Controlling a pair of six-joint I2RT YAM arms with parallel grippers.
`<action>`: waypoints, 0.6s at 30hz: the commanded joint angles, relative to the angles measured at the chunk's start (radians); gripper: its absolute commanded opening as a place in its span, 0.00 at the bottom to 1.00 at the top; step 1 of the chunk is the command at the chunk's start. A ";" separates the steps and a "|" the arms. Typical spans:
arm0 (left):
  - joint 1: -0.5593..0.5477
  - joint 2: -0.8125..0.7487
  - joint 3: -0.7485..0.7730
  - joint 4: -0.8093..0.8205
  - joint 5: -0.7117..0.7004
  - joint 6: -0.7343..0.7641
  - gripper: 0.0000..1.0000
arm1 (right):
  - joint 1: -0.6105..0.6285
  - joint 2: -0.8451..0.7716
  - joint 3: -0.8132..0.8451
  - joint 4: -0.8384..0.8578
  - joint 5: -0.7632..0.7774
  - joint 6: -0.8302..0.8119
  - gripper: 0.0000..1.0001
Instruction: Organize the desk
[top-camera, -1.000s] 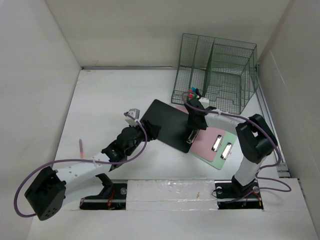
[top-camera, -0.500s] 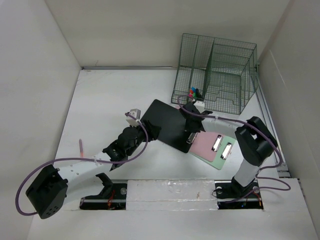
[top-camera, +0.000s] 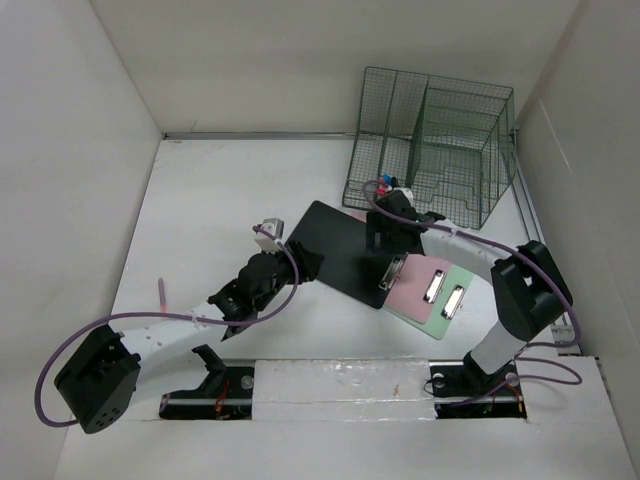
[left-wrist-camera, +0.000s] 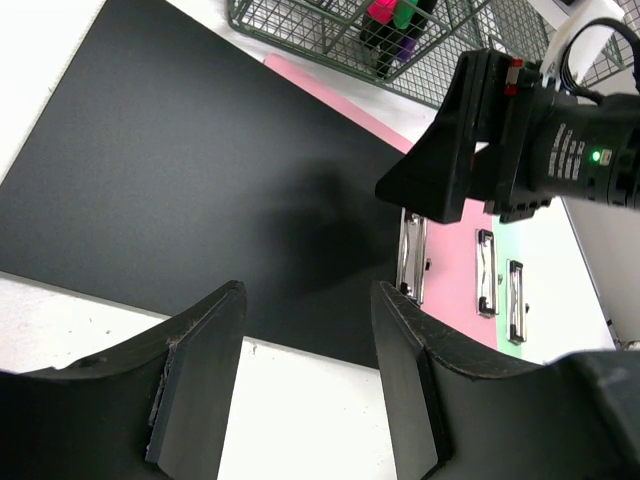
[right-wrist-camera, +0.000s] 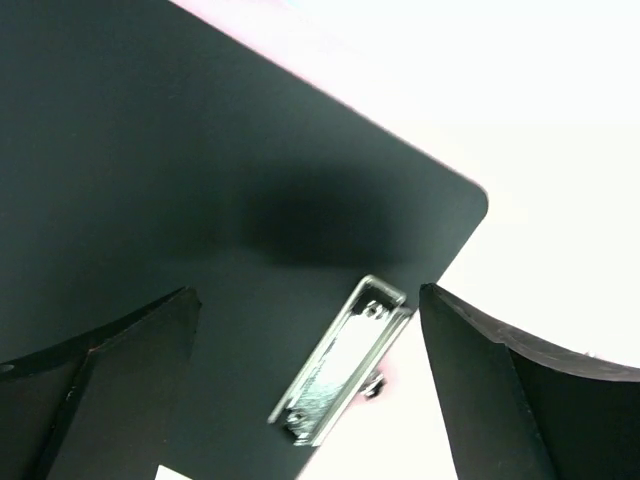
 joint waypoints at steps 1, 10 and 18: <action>0.004 -0.007 0.000 0.039 0.003 -0.006 0.48 | -0.048 -0.011 0.009 0.056 -0.147 -0.119 0.96; 0.004 -0.005 0.002 0.037 0.004 -0.006 0.48 | -0.105 0.026 -0.018 0.116 -0.352 -0.175 0.98; 0.004 -0.008 0.005 0.033 0.000 -0.003 0.48 | -0.105 0.026 -0.047 0.085 -0.349 -0.136 0.98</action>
